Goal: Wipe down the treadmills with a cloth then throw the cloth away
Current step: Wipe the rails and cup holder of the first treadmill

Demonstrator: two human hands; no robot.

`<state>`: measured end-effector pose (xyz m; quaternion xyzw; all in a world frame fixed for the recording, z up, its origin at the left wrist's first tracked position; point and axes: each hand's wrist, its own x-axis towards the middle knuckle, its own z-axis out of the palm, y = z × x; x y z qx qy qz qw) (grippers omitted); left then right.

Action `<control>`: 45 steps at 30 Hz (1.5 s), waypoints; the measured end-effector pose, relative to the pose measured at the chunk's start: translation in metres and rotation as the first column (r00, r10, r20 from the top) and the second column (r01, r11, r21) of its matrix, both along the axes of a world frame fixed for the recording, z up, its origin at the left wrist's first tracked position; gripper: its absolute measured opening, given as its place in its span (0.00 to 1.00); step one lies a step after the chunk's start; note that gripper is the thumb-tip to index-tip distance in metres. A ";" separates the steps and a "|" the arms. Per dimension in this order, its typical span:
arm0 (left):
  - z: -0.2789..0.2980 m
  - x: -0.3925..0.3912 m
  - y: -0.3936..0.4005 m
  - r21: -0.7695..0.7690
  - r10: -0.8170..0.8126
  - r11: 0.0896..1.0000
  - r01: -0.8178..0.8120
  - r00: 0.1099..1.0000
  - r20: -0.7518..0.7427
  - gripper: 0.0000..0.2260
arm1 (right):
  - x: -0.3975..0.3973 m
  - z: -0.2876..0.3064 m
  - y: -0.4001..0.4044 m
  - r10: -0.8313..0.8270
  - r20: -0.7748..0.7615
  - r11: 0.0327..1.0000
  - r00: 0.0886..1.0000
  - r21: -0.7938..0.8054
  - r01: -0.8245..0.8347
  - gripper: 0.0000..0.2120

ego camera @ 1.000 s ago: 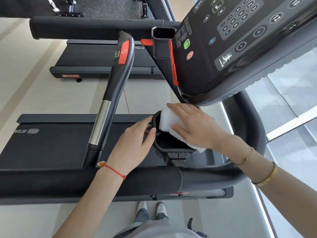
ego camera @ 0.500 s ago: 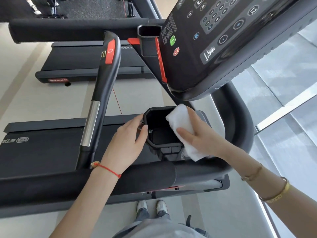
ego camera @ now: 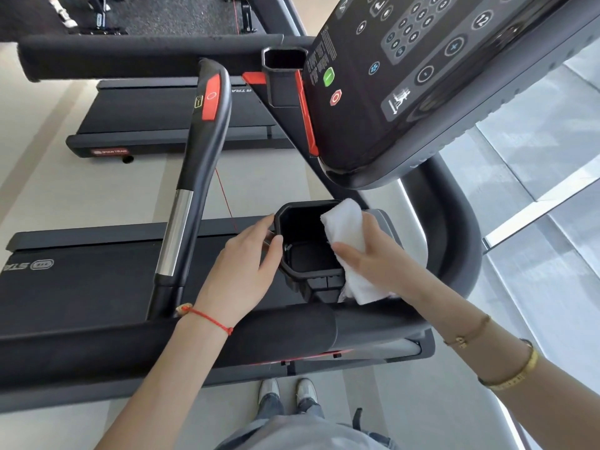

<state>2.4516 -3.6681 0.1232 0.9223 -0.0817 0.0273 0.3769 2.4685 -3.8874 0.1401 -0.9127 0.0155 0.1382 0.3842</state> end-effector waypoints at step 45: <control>0.003 -0.001 -0.002 -0.010 0.001 1.000 -0.001 1.000 -0.004 0.18 | 0.016 0.002 0.005 0.131 0.199 0.990 0.971 -0.069 -0.119 0.28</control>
